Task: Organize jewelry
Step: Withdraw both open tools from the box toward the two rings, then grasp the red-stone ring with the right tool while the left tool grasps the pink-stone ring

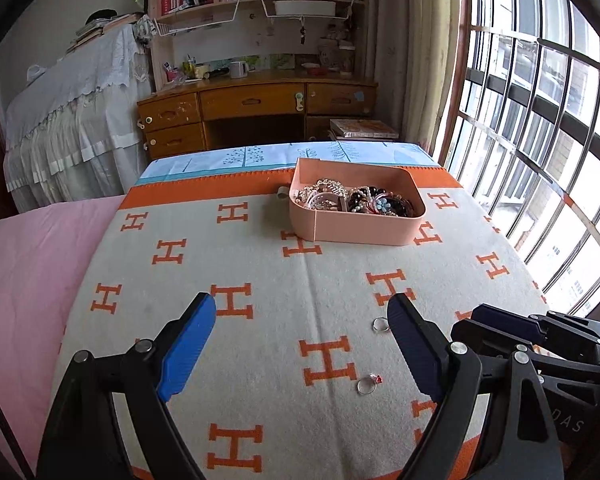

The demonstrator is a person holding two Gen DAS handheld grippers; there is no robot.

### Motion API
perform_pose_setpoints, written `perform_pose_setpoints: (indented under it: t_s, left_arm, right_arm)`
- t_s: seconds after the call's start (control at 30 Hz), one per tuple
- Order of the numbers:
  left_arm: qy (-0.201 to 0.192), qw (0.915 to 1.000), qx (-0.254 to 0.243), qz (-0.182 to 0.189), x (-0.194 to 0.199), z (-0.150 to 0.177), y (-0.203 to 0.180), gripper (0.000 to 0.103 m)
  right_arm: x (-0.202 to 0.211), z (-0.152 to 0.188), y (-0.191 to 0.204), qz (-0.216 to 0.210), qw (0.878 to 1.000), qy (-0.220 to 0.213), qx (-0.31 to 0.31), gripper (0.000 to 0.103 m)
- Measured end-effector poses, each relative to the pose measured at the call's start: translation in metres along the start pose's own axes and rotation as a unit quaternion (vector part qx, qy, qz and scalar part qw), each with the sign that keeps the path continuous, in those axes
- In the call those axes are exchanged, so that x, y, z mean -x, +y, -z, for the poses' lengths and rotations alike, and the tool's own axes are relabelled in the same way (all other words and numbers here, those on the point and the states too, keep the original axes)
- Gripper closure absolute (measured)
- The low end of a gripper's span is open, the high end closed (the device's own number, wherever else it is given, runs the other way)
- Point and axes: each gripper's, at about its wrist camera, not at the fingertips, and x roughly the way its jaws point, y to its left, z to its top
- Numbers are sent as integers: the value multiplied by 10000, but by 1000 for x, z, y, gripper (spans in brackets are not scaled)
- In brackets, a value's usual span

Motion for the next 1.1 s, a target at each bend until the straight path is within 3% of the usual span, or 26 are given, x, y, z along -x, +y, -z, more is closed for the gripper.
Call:
perform_pose_setpoints:
  t_s: [0.4, 0.6, 1.1]
  left_arm:
    - [458, 9988, 91, 115, -23, 42, 28, 17]
    - [814, 9957, 414, 179, -32, 64, 51, 17]
    - [1011, 9932, 493, 313, -46, 71, 52, 17]
  right_arm:
    - [-27, 22, 4, -77, 9993, 355, 67, 75]
    - [-38, 33, 16, -228, 9974, 514, 439, 75]
    - [-70, 46, 30, 49, 9914, 765, 1064, 75]
